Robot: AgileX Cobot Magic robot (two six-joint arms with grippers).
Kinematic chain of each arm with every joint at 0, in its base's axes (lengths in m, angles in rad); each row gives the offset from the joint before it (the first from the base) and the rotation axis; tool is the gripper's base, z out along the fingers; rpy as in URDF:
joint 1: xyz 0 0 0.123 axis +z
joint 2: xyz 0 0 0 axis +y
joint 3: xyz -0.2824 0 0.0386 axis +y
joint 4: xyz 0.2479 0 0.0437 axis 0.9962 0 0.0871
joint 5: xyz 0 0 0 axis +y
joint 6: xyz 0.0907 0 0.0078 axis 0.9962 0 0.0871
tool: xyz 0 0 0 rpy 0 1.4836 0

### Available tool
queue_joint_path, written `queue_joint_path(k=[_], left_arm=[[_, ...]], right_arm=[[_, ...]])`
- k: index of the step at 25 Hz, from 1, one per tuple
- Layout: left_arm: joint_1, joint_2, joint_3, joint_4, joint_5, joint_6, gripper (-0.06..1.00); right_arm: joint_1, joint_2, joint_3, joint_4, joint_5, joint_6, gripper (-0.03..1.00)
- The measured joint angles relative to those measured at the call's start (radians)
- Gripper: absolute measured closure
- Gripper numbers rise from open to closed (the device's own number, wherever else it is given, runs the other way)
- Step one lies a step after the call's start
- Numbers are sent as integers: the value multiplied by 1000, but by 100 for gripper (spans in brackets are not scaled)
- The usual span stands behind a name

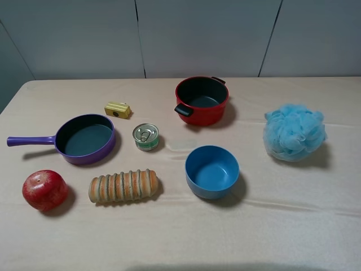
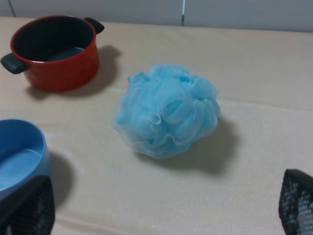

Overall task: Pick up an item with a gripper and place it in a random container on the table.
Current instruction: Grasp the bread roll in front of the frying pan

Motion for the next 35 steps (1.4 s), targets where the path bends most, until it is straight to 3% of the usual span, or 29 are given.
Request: queue_joint_path(k=[12,21,35], left_arm=[[0,338,-9,-56,-2,0,-5],[-5,586,-76,-56,-3,168,-5],[-353,970,-191,50,-10,257,-5]], right_arm=[[0,0,0,0,0,0,27],[0,0,0,0,0,0,27],[0,0,0,0,0,0,27]])
